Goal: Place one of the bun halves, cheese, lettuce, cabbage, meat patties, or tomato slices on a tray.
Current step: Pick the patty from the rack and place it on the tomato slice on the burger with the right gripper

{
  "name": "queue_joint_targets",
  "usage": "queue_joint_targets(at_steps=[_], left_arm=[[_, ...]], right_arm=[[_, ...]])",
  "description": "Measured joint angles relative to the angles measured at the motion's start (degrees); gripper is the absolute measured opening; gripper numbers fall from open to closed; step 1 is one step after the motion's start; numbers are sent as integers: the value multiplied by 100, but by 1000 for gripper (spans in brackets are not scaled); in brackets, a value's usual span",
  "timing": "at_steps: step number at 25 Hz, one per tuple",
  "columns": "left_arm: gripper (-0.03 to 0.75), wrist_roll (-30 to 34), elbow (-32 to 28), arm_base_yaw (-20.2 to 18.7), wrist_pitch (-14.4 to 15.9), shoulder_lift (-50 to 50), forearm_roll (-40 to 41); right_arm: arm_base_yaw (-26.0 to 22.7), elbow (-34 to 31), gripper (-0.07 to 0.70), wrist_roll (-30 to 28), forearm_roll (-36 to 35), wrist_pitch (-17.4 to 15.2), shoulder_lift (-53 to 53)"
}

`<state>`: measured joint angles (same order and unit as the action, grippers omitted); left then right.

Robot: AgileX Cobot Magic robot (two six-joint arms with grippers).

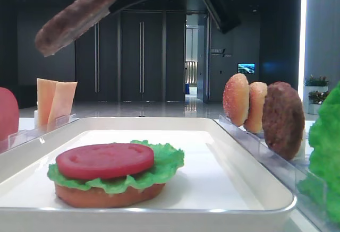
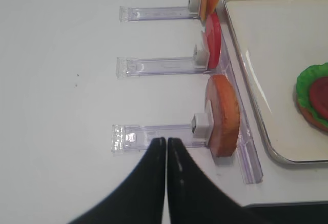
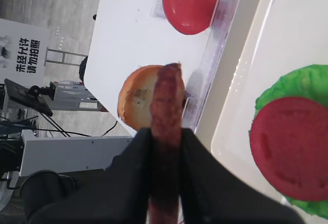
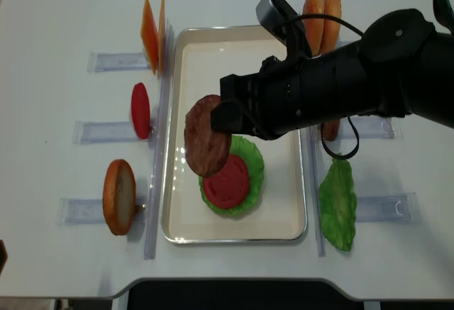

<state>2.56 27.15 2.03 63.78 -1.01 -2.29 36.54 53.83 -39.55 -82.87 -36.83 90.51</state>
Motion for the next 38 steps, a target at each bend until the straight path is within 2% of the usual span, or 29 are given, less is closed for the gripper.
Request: queue_joint_targets(at_steps=[4,7,9,12,20,27,38], left_arm=[[-1,0,0,0,0,0,0],[-1,0,0,0,0,0,0],[-1,0,0,0,0,0,0],[-1,0,0,0,0,0,0],[-1,-11,0,0,0,0,0],[-1,-21,0,0,0,0,0],[-1,-23,0,0,0,0,0]], right_arm=[[0,-363,109,-972,-849,48,-4],[0,-583,109,-1287,-1120,271,-4],[0,-704,109,-1337,-1140,451,12],[0,-755,109,-1378,-1185,486,181],[0,-761,109,-1470,-1378,470,705],[-18,-761,109,-1696,-1629,376,782],[-55,-761,109,-1728,-1737,232,985]])
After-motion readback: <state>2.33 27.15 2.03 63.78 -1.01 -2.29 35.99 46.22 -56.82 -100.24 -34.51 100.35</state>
